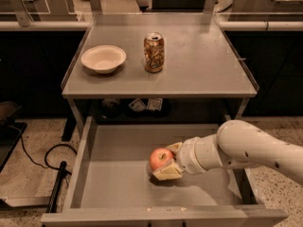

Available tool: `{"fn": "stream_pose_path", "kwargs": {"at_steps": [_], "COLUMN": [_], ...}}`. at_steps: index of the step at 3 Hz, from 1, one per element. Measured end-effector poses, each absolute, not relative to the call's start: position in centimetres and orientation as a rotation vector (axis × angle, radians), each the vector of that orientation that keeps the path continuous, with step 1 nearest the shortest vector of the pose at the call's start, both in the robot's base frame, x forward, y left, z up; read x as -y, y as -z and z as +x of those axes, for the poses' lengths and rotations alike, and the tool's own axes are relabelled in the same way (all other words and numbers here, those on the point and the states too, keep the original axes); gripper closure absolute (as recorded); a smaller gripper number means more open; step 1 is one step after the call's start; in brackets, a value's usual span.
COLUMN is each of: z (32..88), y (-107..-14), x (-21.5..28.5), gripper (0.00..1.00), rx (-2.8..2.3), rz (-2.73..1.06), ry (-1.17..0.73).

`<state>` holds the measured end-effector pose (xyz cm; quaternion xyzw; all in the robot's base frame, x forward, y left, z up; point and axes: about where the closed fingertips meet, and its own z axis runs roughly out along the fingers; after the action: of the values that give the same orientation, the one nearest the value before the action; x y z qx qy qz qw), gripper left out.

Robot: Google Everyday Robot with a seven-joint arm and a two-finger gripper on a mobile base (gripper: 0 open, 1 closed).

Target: Pick apple from top drawer and place on counter

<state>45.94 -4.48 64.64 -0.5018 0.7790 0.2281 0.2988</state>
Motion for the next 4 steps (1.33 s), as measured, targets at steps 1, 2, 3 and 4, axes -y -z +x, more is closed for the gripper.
{"fn": "stream_pose_path", "kwargs": {"at_steps": [1, 2, 3, 4], "z": [46.7, 47.8, 49.4, 51.8], "y": [-70.3, -76.0, -80.7, -84.8], "x": [5.1, 7.7, 11.7, 15.9], "gripper": [1.0, 1.0, 1.0, 1.0], "rx": [-2.138, -2.209, -2.255, -2.278], "rz": [-1.251, -1.137, -1.006, -0.891], "ry": [-0.51, -0.412, -0.324, -0.239]}}
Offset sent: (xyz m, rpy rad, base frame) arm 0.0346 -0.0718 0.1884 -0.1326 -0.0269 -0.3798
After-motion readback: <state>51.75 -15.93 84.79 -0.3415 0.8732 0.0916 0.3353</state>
